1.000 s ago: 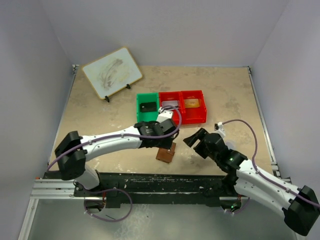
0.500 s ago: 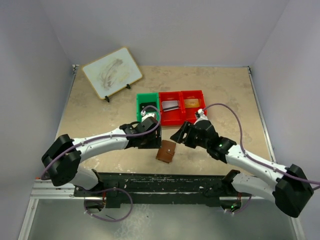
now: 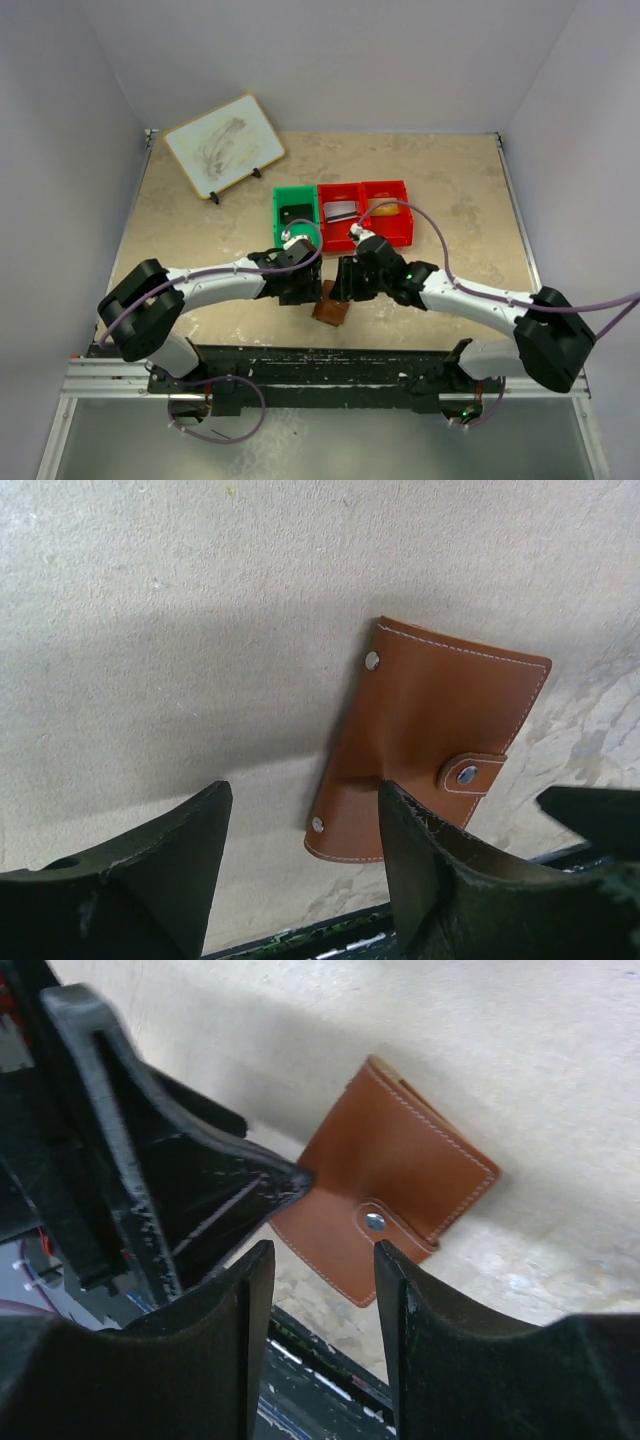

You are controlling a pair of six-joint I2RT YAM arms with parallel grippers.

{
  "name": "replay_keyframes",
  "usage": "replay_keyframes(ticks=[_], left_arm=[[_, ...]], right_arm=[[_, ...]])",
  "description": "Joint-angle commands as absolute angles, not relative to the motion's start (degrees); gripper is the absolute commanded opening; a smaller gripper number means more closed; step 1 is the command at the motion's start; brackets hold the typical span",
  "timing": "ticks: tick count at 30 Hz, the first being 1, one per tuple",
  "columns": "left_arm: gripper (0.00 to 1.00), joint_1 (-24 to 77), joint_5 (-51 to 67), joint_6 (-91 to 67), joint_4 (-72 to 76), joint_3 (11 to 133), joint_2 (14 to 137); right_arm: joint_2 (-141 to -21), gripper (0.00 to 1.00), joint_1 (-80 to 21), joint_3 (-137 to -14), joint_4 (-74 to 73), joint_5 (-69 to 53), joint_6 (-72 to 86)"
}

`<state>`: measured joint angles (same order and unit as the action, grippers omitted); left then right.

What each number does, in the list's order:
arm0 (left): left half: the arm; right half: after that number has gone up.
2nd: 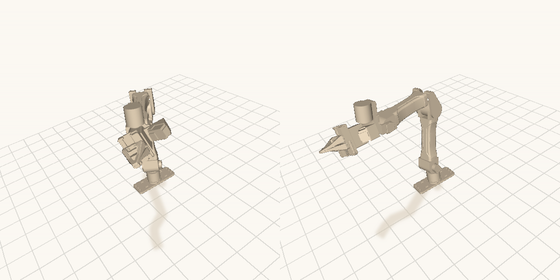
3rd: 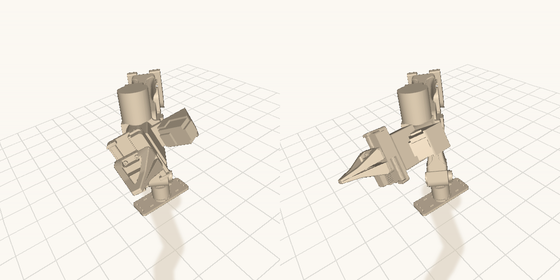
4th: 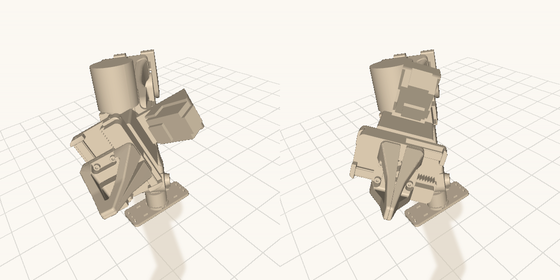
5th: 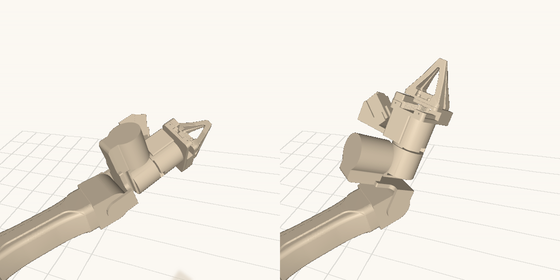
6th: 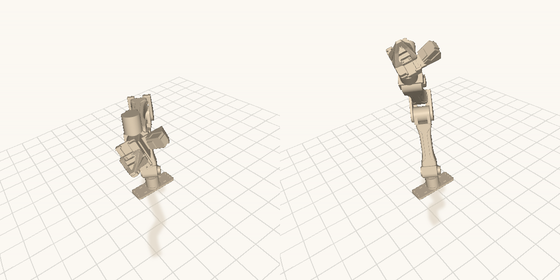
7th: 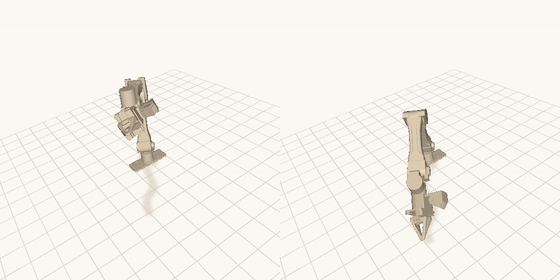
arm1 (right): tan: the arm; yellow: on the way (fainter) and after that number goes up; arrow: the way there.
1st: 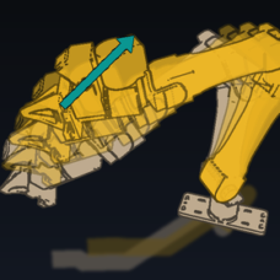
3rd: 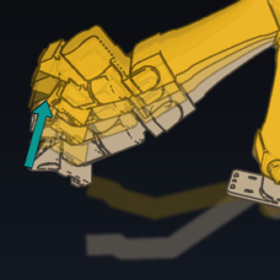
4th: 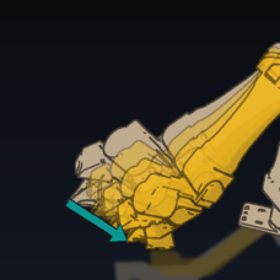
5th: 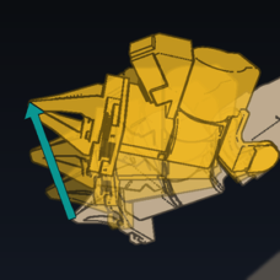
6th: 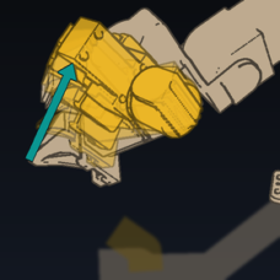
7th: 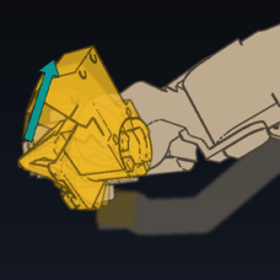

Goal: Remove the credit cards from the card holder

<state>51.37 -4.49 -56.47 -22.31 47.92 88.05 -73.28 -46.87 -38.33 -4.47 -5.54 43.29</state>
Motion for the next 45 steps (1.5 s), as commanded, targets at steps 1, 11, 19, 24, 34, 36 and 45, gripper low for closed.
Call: replay_keyframes(ticks=[1,11,19,24,34,36,45], left_arm=[[0.58,51.0,-4.6,-57.6,-18.4,47.4,89.1],[0.56,51.0,-5.0,-58.1,-17.5,45.4,89.0],[0.55,51.0,-4.5,-59.0,-15.9,44.2,89.6],[0.54,51.0,-4.3,-58.7,-16.1,44.2,89.7],[0.46,51.0,-4.0,-58.8,-15.8,42.9,89.4],[0.44,51.0,-3.7,-58.7,-15.6,42.8,89.4],[0.4,50.7,-3.6,-58.9,-14.8,41.6,89.3]], right_arm=[[-77.2,0.46,-49.5,-44.0,-7.8,-1.2,39.8],[-81.4,0.47,-49.9,-46.5,-12.1,2.1,35.5],[-82.4,0.47,-50.2,-46.3,-10.6,0.9,35.4],[-83.8,0.47,-51.3,-46.0,-10.9,0.7,35.1],[-83.6,0.49,-53.1,-45.6,-8.9,2.7,35.2],[-84.7,0.5,-53.3,-46.0,-9.4,4.0,35.7],[-87.1,0.46,-55.5,-43.1,-9.4,7.6,38.0]])
